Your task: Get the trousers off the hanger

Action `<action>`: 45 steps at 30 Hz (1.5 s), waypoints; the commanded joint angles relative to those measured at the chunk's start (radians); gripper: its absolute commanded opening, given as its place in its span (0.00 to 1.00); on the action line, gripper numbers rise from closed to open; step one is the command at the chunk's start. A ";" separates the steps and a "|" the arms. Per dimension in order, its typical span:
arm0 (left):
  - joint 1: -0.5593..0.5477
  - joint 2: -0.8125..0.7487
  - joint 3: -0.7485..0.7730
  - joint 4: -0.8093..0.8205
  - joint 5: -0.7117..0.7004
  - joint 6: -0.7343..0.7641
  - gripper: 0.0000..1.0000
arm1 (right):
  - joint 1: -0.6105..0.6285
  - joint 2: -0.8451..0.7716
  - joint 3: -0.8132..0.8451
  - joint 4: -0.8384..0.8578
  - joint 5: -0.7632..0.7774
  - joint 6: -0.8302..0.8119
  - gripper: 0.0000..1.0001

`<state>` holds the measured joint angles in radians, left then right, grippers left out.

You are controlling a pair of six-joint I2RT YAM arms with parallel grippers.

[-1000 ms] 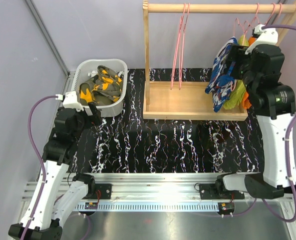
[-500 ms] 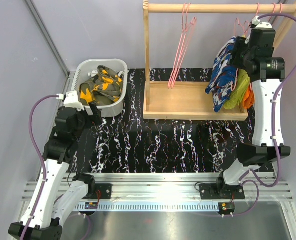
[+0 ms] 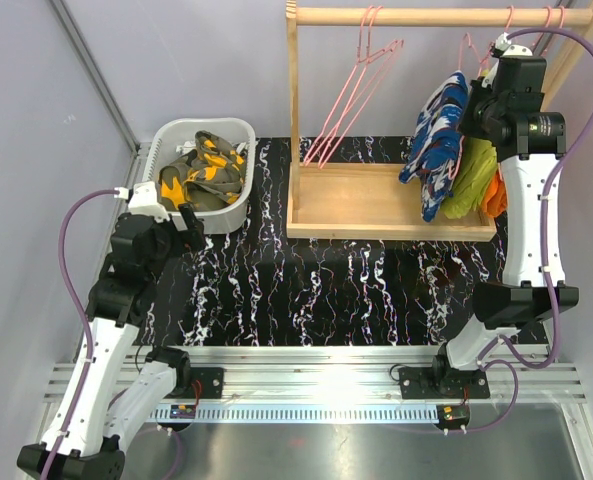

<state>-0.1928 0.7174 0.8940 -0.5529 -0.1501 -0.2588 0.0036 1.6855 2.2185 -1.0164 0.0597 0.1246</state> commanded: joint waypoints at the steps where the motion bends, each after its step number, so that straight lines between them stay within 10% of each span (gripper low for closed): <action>1: 0.006 0.005 0.008 0.028 0.055 0.007 0.99 | 0.004 -0.047 0.076 0.055 -0.053 -0.013 0.00; 18: -0.053 -0.038 -0.004 0.100 0.208 0.013 0.99 | 0.006 -0.043 0.309 0.073 -0.188 0.004 0.00; 34: -0.309 -0.006 0.262 0.120 0.222 0.085 0.99 | 0.004 -0.273 0.060 0.153 -0.438 0.096 0.00; 38: -0.477 0.057 0.361 0.137 0.181 0.137 0.99 | 0.006 -0.351 -0.032 0.165 -0.491 0.119 0.00; 45: -1.000 0.247 0.496 0.235 -0.288 0.386 0.99 | 0.004 -0.525 -0.164 0.098 -0.517 0.136 0.00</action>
<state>-1.0504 0.8963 1.3468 -0.4213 -0.1978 -0.0299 0.0044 1.2568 2.0563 -1.0462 -0.3988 0.2394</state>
